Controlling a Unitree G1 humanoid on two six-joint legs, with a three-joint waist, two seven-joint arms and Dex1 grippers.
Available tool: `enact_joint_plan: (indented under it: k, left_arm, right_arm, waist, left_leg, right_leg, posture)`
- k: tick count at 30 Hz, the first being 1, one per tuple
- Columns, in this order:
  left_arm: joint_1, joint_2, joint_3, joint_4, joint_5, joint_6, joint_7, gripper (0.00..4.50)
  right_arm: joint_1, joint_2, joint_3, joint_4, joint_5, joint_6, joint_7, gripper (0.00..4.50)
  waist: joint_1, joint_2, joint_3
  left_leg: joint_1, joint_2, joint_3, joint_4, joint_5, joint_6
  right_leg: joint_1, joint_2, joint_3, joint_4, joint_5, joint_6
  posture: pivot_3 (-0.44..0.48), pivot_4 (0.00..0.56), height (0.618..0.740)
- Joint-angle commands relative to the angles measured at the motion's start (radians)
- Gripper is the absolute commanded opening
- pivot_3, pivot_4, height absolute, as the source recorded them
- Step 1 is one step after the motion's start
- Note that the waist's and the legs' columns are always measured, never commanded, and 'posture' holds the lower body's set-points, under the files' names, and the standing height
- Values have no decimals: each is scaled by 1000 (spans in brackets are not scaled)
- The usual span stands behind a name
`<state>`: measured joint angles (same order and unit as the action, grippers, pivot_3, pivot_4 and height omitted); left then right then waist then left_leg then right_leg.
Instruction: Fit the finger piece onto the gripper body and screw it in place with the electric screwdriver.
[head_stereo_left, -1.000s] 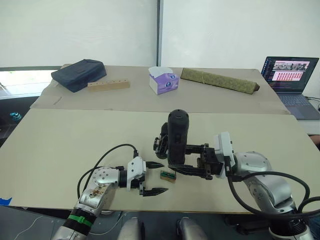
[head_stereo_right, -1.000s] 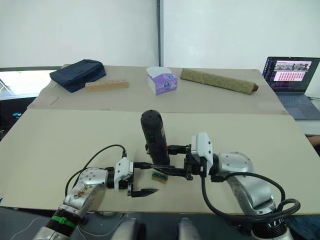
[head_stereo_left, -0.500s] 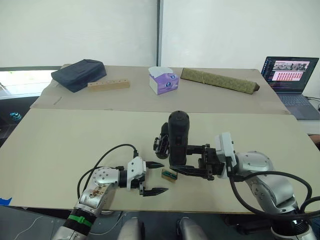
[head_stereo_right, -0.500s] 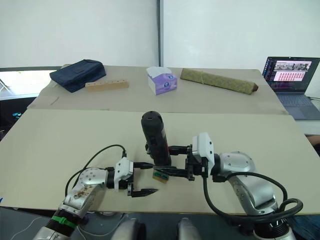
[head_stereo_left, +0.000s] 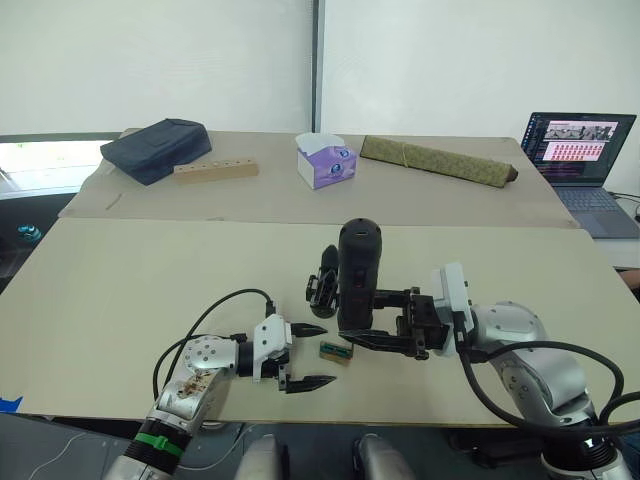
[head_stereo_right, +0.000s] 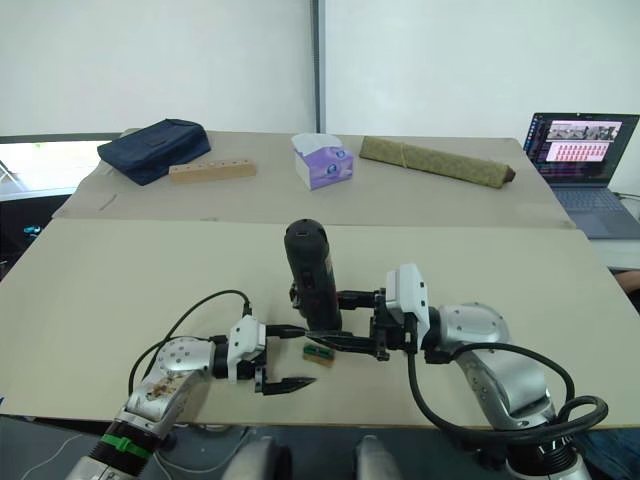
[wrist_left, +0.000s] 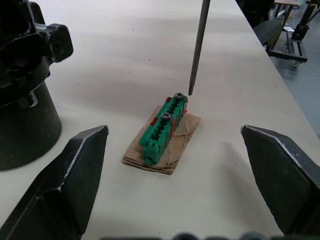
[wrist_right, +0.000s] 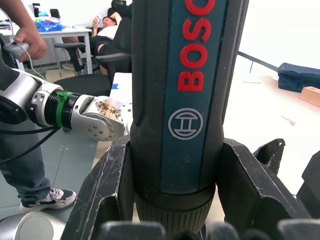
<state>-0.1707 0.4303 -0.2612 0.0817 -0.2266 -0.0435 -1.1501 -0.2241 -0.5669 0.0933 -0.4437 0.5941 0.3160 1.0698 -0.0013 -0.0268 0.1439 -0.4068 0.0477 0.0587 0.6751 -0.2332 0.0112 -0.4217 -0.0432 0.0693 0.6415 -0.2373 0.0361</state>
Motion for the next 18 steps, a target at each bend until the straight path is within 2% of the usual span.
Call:
enact_joint_plan:
  k: [1, 12, 18]
  left_arm:
    - [16, -5, -39, 63, 26, 17, -6, 4500]
    - [16, -9, -34, 69, 30, 10, -1, 4500]
    - [18, -10, -36, 59, 27, 16, 0, 4500]
  right_arm:
    - [-24, 0, -27, -28, 30, -17, 9, 1900]
    - [-40, -12, -76, -43, 83, 0, 1, 1900]
    - [-62, 10, -55, -27, 67, -6, -15, 1900]
  waist:
    - [1, 0, 0]
    - [3, 0, 0]
    - [3, 1, -1]
  left_leg:
    - [0, 0, 0, 0, 0, 0]
    - [0, 0, 0, 0, 0, 0]
    - [0, 0, 0, 0, 0, 0]
  right_leg:
    - [0, 0, 0, 0, 0, 0]
    - [0, 0, 0, 0, 0, 0]
    - [0, 0, 0, 0, 0, 0]
  posture:
    - [0, 150, 740]
    - [0, 150, 740]
    - [0, 150, 740]
